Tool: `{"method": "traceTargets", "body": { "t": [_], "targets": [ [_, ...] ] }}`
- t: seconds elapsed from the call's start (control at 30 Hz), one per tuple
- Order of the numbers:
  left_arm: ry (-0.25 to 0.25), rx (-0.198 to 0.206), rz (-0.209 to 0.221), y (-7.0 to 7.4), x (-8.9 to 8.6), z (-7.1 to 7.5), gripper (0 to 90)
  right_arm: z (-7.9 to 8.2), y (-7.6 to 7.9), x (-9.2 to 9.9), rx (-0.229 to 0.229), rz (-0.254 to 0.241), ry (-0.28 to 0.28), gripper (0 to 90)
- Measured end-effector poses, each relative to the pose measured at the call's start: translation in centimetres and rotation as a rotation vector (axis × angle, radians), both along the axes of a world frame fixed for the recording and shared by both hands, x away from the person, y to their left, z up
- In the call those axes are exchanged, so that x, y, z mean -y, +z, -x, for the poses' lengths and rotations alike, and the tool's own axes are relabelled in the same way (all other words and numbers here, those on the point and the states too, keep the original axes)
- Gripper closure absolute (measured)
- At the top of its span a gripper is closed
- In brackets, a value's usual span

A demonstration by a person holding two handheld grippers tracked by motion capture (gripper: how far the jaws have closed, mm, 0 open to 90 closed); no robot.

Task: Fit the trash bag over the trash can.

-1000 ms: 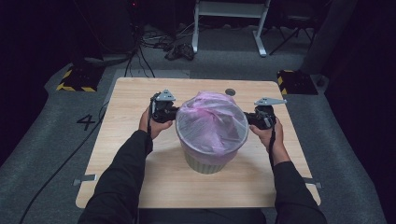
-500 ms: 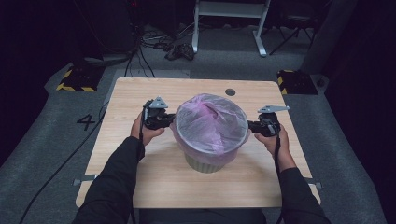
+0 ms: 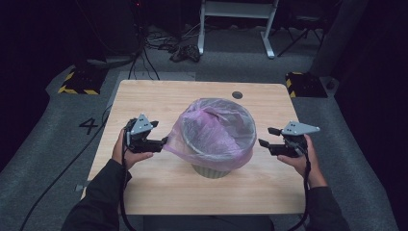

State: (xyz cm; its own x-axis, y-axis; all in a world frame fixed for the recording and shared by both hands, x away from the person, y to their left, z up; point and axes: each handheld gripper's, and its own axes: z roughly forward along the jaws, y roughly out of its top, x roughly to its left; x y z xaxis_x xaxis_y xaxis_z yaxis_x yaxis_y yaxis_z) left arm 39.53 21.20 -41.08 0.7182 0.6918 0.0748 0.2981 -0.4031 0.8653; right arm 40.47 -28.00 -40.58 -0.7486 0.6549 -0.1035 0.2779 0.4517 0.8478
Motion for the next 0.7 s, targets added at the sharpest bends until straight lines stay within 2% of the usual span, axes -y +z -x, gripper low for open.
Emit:
{"method": "traceTargets", "body": {
  "t": [0.17,0.27,0.33,0.47,0.57,0.6,0.67,0.7],
  "targets": [
    [-0.066,0.028,0.023,0.0,0.2,2.6,20.5,3.3,-0.1,-1.5,0.044,0.032,0.153,27.7],
    [-0.118,0.039,0.037,-0.1,1.1,3.9,18.6,4.5,-0.3,-2.7,0.064,0.022,0.205,24.3],
    [-0.125,0.024,0.023,-0.3,2.0,4.2,18.5,4.8,-0.6,-3.2,0.061,0.016,0.212,24.1],
    [-0.139,0.000,0.006,-0.9,3.9,4.3,18.5,4.6,-1.1,-4.0,0.083,0.023,0.158,25.7],
    [-0.147,-0.012,-0.010,-1.2,5.0,4.0,26.5,4.5,-1.1,-4.0,0.106,0.027,0.145,47.7],
    [-0.137,-0.008,-0.028,-1.3,5.4,3.8,29.2,4.4,-1.0,-4.0,0.113,0.030,0.140,54.9],
    [-0.124,-0.007,-0.061,-1.6,5.9,3.4,44.3,4.4,-1.1,-3.9,0.126,0.021,0.134,68.5],
    [-0.124,-0.006,-0.076,-1.7,6.0,3.2,49.1,4.5,-1.0,-3.7,0.131,0.017,0.140,74.2]
  ]
}}
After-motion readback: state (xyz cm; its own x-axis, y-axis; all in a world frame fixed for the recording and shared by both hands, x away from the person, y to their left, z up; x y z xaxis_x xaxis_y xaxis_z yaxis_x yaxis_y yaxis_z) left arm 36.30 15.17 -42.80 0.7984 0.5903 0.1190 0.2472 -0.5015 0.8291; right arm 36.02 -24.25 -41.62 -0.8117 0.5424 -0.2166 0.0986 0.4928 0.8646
